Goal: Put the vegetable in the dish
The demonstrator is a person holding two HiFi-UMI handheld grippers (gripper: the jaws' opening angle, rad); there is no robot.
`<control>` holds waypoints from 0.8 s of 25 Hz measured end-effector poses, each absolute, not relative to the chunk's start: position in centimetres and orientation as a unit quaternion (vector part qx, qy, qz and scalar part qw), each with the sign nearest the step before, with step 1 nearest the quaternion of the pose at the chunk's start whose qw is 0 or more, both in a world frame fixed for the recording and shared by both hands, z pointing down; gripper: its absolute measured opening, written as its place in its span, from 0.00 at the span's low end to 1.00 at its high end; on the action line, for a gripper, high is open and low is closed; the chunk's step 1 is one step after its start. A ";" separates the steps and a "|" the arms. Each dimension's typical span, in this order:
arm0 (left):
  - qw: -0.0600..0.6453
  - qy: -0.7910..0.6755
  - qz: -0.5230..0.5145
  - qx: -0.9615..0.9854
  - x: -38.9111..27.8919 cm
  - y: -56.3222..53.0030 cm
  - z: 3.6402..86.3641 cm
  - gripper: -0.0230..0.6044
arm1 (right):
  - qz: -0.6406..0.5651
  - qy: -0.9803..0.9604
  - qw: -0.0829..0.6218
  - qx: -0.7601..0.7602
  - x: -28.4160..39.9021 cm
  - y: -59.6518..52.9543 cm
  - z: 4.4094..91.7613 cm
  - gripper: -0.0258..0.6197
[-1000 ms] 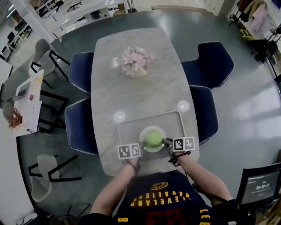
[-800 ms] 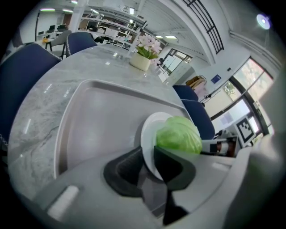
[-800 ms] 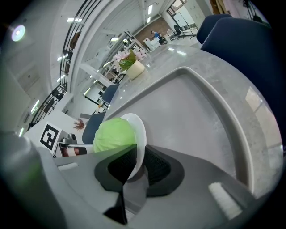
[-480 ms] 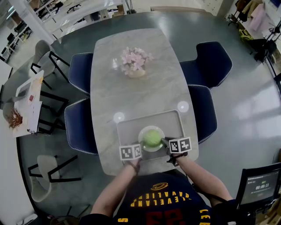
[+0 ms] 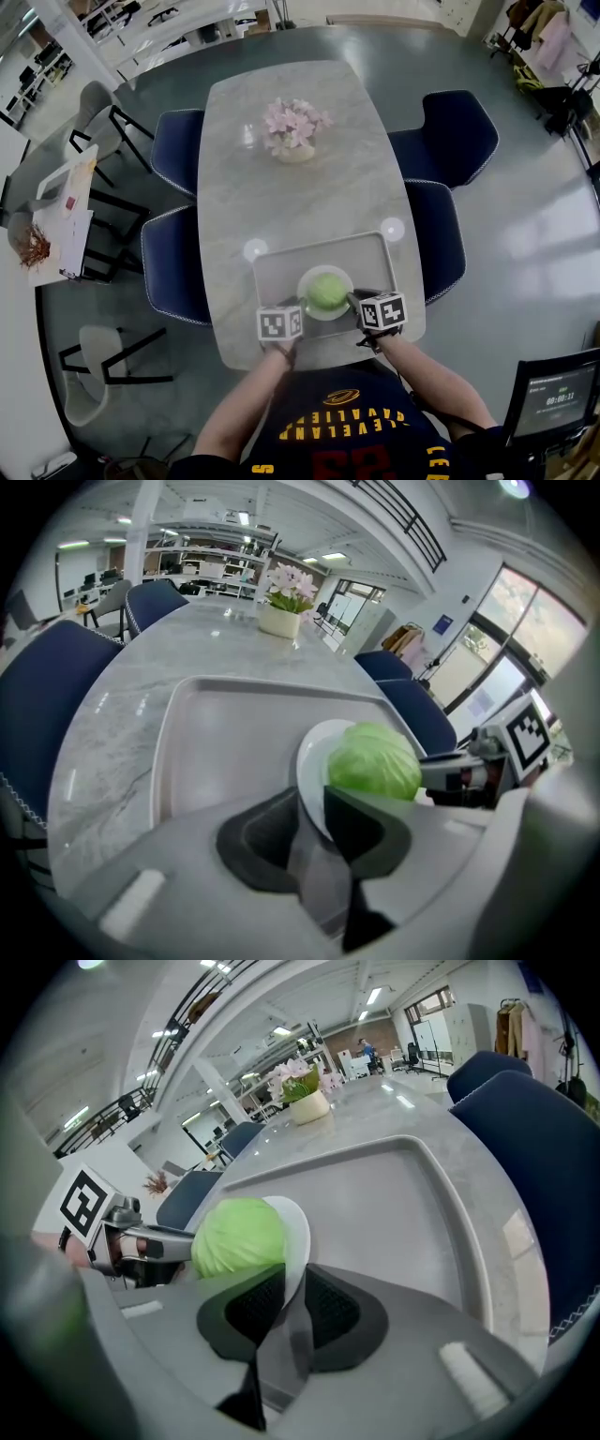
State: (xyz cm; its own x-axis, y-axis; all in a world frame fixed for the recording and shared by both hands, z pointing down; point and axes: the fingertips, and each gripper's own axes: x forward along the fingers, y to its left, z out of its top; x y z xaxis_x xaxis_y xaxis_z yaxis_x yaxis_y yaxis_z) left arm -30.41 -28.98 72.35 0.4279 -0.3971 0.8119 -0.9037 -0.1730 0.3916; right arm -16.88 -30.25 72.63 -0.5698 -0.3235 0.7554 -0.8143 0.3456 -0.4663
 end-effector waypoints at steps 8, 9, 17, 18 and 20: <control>0.461 -0.474 0.206 0.722 -31.0 -28.0 70.4 0.04 | 0.462 -0.763 0.235 0.387 -15.8 -29.6 71.7 0.05; 0.466 -0.471 0.197 0.723 -30.9 -27.7 70.2 0.04 | 0.462 -0.763 0.231 0.388 -15.7 -29.5 71.6 0.05; 0.485 -0.447 0.137 0.739 -30.6 -24.9 67.0 0.04 | 0.467 -0.778 0.191 0.375 -15.6 -27.3 69.1 0.05; 0.481 -0.445 0.131 0.744 -30.7 -24.7 66.2 0.04 | 0.466 -0.782 0.184 0.370 -15.8 -27.1 68.5 0.05; 0.470 -0.444 0.116 0.754 -31.0 -24.8 64.3 0.04 | 0.459 -0.794 0.170 0.359 -16.4 -27.1 66.8 0.05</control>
State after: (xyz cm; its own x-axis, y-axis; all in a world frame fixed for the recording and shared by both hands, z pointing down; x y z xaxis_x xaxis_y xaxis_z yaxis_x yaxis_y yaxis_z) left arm -30.97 -24.79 64.34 0.5792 -0.5610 0.5915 -0.7781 -0.1641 0.6063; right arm -16.38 -27.14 66.79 -0.6842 -0.4146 0.5999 -0.7268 0.3200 -0.6077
